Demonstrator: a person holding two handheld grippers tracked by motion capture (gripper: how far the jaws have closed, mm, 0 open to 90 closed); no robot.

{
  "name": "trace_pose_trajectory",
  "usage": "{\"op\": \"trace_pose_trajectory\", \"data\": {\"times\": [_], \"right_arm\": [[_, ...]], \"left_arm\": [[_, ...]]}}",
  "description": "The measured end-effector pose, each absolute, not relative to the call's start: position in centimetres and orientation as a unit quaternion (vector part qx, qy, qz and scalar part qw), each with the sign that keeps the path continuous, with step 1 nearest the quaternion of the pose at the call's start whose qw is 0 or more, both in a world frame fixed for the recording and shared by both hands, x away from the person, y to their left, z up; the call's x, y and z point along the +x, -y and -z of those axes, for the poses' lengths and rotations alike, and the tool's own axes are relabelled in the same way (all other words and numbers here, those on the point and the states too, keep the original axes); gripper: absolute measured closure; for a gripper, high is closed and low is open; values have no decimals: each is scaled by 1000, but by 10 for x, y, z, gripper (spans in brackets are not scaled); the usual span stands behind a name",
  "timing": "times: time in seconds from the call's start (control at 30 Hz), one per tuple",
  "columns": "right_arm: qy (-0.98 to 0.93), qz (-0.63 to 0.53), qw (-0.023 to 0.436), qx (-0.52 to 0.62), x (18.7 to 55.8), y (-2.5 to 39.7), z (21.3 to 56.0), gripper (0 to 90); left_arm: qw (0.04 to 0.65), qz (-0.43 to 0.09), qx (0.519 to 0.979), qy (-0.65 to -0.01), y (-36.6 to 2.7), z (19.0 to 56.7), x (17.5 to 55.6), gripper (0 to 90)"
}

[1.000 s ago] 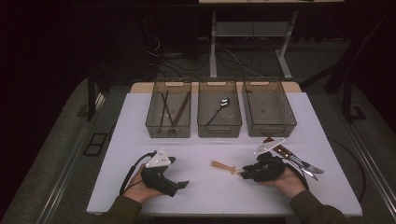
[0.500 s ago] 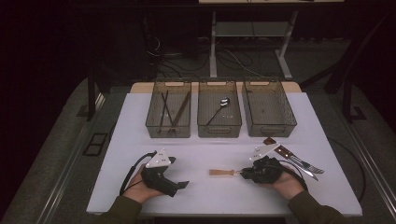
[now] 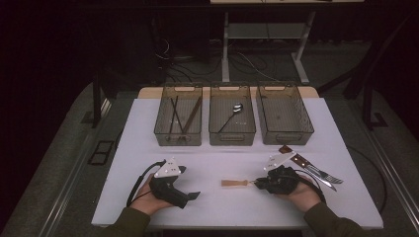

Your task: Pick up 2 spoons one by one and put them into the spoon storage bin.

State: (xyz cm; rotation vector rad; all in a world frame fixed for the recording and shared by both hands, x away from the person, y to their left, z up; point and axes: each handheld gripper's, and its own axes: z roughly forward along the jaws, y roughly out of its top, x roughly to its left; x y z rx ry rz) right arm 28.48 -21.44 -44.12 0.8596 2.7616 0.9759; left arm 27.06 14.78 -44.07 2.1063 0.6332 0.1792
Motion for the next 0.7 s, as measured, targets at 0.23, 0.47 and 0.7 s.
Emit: {"op": "trace_pose_trajectory", "data": {"times": [0.23,0.47,0.7], "right_arm": [[-897,-330,49,291,287,219,438,823],[-883,-344,60,314,289,225,432,823],[-871,-351,69,336,293,231,428,823]], "left_arm": [[451,-72,853,-255,-148,440,271,10],[453,-70,851,-255,-147,442,271,8],[456,-73,850,-254,-149,441,273,5]]}}
